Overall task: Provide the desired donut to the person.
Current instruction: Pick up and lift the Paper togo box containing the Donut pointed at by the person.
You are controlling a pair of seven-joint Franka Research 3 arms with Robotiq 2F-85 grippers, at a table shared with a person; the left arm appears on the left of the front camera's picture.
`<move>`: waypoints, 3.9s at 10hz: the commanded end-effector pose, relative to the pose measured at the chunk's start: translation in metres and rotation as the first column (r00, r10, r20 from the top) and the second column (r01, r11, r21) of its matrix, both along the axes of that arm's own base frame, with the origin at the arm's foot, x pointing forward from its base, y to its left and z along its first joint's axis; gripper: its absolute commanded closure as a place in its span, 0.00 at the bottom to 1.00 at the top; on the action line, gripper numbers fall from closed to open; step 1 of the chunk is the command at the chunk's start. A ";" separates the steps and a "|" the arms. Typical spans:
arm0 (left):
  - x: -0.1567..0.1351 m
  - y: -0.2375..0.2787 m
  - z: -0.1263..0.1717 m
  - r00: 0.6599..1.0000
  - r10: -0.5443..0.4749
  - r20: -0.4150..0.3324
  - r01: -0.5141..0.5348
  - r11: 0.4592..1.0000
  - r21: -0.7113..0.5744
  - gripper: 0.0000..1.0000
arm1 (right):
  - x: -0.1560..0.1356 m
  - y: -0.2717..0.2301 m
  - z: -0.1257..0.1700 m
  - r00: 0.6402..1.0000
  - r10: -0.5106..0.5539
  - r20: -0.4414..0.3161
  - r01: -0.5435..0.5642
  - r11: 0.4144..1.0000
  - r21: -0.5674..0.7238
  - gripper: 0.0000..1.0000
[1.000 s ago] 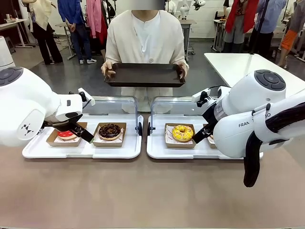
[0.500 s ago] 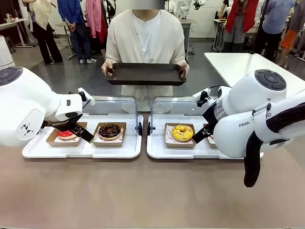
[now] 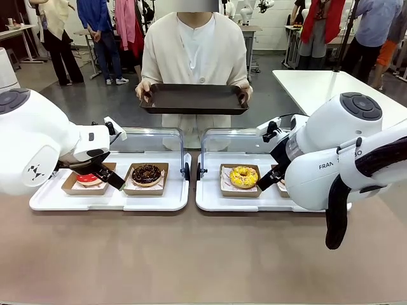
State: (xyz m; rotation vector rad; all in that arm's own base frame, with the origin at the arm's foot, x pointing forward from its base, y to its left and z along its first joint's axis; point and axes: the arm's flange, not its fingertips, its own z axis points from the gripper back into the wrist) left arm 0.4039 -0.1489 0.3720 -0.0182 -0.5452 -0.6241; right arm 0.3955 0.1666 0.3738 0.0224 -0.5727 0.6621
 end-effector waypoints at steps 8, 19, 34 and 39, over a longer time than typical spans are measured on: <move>-0.047 0.034 0.185 0.998 0.040 -0.044 -0.035 0.993 0.111 0.00 | -0.080 -0.045 0.191 0.985 -0.038 -0.169 0.025 0.997 -0.076 0.00; -0.030 0.089 0.222 0.977 -0.169 -0.133 0.153 0.980 -0.129 0.00 | -0.070 -0.108 0.238 0.898 0.362 -0.249 -0.340 0.932 0.126 0.00; -0.002 0.268 0.182 0.831 -0.524 0.188 0.555 0.804 -0.211 0.00 | -0.017 -0.308 0.162 0.709 0.688 0.156 -0.644 0.540 0.542 0.00; -0.017 0.297 0.183 0.840 -0.496 0.220 0.540 0.801 -0.259 0.00 | -0.032 -0.331 0.153 0.685 0.686 0.246 -0.682 0.484 0.549 0.00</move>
